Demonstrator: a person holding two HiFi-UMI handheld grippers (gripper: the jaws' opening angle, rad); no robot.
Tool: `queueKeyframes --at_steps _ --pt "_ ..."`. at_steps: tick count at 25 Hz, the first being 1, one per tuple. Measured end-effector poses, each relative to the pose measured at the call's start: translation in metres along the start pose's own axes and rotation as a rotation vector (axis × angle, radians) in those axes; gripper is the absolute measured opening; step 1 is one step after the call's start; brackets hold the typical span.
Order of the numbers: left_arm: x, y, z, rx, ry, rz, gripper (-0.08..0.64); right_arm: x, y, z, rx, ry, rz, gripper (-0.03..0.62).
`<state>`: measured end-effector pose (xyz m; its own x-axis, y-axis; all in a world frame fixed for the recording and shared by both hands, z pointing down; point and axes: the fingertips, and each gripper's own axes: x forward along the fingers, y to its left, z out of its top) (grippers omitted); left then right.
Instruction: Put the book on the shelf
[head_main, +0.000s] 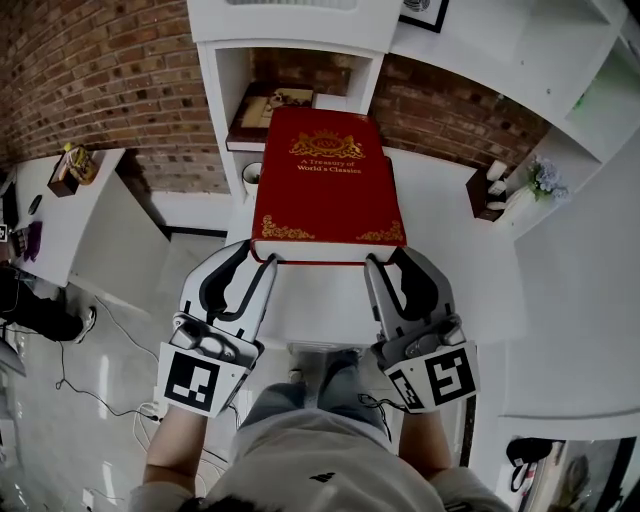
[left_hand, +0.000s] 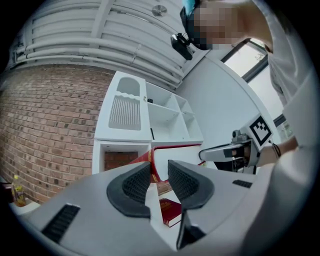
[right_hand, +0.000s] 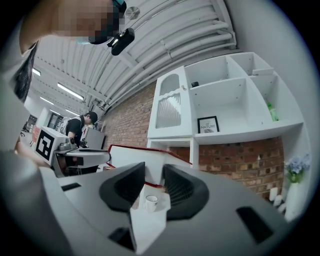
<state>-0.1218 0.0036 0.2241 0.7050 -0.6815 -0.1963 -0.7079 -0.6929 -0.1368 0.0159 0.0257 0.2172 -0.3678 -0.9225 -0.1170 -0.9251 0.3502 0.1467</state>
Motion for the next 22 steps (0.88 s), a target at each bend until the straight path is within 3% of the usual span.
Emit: queueKeyframes --at_steps 8,22 --pt "-0.014 0.018 0.002 0.02 0.008 0.078 0.117 0.021 0.015 0.0 0.01 -0.019 0.075 0.127" --pt "0.002 0.035 0.0 0.03 0.009 0.104 0.117 0.045 0.006 -0.001 0.008 -0.03 0.098 0.127"
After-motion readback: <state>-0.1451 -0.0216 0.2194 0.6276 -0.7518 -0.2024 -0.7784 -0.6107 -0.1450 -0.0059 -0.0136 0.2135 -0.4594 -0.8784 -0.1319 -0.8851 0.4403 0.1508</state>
